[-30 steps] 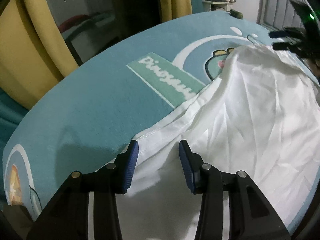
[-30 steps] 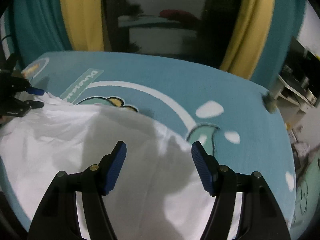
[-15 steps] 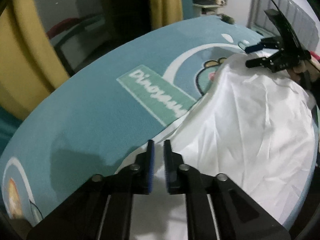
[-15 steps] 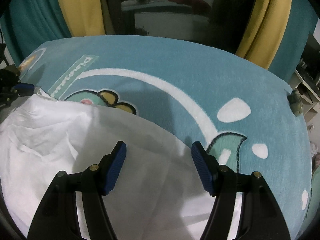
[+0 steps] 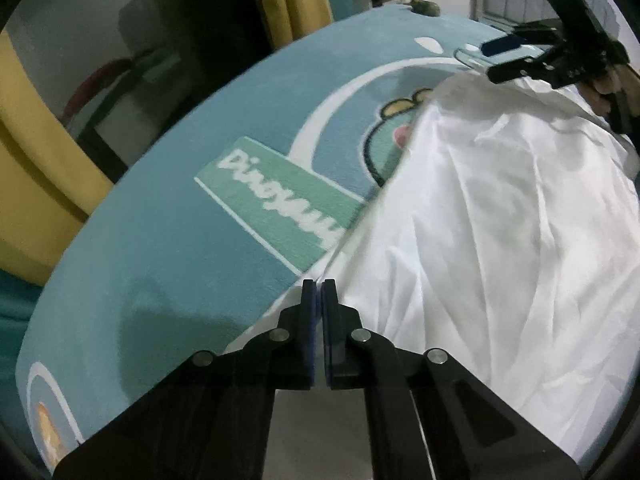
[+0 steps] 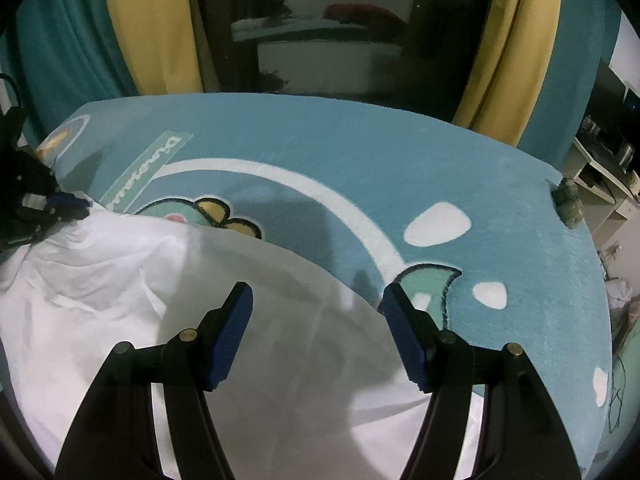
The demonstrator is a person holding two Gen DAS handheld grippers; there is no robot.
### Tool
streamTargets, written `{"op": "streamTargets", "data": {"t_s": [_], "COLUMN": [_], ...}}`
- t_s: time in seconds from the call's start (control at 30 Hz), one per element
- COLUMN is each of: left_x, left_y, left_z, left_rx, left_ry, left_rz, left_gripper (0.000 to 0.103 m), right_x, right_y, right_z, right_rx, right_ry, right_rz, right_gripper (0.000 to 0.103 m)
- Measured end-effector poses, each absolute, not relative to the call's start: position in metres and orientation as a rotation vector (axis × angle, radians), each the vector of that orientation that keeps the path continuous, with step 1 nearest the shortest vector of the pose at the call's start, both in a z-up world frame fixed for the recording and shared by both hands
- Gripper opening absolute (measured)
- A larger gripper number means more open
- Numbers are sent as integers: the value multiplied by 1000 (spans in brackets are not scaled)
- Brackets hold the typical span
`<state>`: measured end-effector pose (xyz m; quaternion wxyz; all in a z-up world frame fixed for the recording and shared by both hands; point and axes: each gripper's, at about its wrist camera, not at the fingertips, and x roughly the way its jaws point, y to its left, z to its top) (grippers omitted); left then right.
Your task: Fold large clothes
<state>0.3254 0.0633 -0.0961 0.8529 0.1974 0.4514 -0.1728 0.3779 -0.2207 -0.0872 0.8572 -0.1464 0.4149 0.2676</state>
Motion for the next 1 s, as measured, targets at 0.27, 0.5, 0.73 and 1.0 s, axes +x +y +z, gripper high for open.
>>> {"op": "streamTargets", "data": {"t_s": [0.27,0.5,0.73,1.0], "left_x": [340,374,358,347], "left_y": [79,106,137,171], "left_z": [-70,-96,-100,-99], "left_rx": [351,220,184,214], "left_ry": [826,976,1019,963], "left_rz": [-254,-192,-167,34], "left_gripper": [3,15,33,37], "right_x": [378,380,402,418], "right_y": [-224,-231,-237,-251], "right_z": [-99,-98,-101,-109], "right_rx": [-296,-286,-354,-313], "right_ry": [896,895,895,922], "right_rz": [556,520,452,421], "right_gripper": [68,68,68,68]}}
